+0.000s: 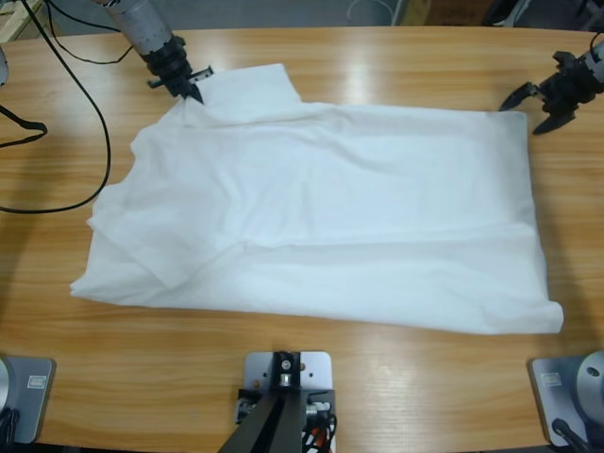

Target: Fold clothes

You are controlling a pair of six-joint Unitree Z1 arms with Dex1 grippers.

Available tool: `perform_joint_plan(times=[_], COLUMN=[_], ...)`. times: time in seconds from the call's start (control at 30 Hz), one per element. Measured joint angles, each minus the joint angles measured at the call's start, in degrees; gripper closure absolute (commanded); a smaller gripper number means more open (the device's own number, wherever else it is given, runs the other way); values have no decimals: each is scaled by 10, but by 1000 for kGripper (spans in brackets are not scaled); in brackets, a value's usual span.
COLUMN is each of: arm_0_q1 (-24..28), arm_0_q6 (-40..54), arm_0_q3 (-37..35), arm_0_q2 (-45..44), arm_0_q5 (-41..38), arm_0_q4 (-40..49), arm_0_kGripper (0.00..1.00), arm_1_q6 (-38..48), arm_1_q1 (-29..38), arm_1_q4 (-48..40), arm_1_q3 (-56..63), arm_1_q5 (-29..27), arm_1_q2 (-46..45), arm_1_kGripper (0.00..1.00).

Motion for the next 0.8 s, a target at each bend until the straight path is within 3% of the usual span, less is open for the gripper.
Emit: perform_joint_plan(times=[0.1,0.17,0.2,0.8], arm_0_q1=[0,0,0,2], arm_0_q6=[0,0,0,11], arm_0_q3=[0,0,0,0], arm_0_q2=[0,0,0,0], arm_0_q5=[0,0,0,0], arm_0_q4=[0,0,0,0], arm_0_kGripper=[1000,1000,1000,1000], arm_1_q6=[-8,-11,-13,-35], arm_1_q1=[-1,-1,-1,-1], arm_1_q4=[0,-1,-1,8], arm_1_q3=[-1,-1,-1,-7], arm_1_q5=[12,23,27,41], arm_1_q2=[4,7,8,19], arm_1_kGripper=[694,966,1000,1000])
